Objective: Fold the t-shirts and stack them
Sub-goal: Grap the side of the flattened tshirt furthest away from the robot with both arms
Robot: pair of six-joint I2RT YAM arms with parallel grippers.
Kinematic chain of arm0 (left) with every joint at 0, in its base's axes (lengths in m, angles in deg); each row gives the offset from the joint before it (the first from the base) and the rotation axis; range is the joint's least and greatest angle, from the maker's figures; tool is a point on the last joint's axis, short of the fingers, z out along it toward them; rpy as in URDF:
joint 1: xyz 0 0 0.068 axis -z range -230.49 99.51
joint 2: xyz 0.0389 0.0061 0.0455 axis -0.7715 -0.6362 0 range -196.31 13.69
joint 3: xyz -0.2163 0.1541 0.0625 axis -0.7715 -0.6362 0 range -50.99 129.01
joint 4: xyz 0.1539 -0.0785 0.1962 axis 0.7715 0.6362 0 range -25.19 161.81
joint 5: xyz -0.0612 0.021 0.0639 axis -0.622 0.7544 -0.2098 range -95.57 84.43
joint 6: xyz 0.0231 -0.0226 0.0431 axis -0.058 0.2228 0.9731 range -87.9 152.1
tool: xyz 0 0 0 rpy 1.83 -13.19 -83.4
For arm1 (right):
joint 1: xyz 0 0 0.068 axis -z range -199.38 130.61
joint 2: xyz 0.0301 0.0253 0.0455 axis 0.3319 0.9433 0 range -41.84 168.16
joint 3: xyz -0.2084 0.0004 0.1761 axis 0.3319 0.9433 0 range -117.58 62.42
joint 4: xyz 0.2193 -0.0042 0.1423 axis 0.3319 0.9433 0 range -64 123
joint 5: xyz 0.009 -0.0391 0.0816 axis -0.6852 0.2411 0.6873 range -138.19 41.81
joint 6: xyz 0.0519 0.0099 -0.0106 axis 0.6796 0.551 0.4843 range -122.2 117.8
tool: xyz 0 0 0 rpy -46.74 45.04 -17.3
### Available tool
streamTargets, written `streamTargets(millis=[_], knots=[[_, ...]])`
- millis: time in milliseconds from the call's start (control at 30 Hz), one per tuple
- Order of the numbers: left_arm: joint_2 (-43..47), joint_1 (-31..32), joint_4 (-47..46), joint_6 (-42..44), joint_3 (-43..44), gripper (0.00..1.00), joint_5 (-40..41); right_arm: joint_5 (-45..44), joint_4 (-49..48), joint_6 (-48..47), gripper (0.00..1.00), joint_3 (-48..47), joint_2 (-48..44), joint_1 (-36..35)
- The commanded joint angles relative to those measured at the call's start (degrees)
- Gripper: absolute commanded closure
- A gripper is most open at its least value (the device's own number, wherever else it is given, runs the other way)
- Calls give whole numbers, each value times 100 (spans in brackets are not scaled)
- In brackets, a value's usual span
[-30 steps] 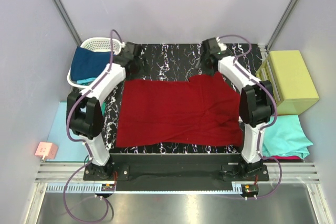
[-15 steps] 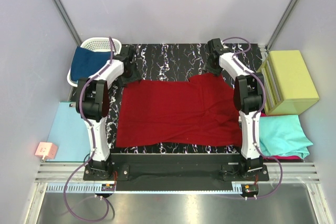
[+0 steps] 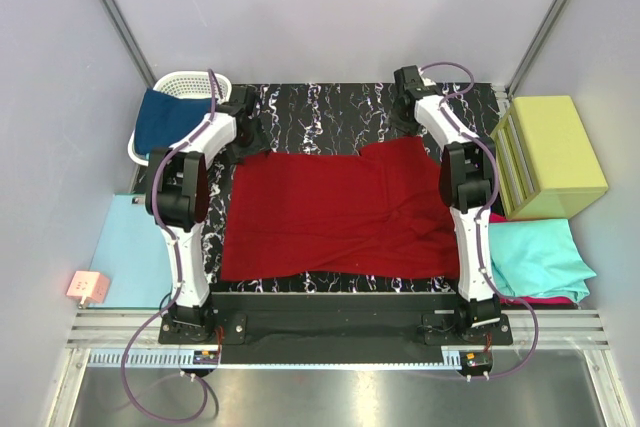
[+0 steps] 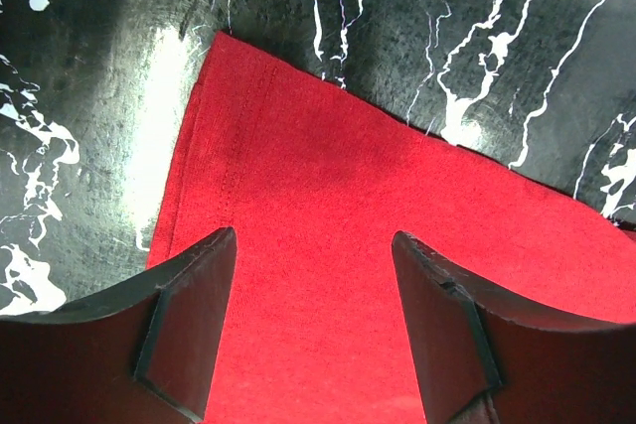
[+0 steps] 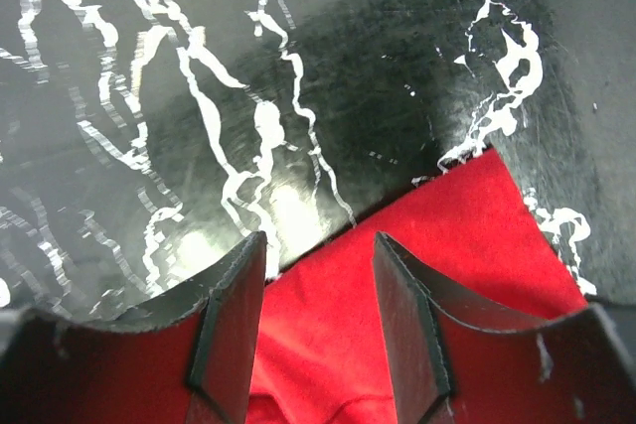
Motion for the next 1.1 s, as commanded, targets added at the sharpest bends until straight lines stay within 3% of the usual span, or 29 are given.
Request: streamTargets(millis=[0, 567, 1067], knots=[[-5, -7, -61, 75, 185, 32, -23, -205, 170, -27, 47, -274, 265, 106], [117, -7, -87, 5, -130, 33, 30, -126, 161, -36, 50, -143, 406, 177], [302, -288, -201, 40, -166, 31, 136, 50, -85, -133, 46, 103, -411, 388]])
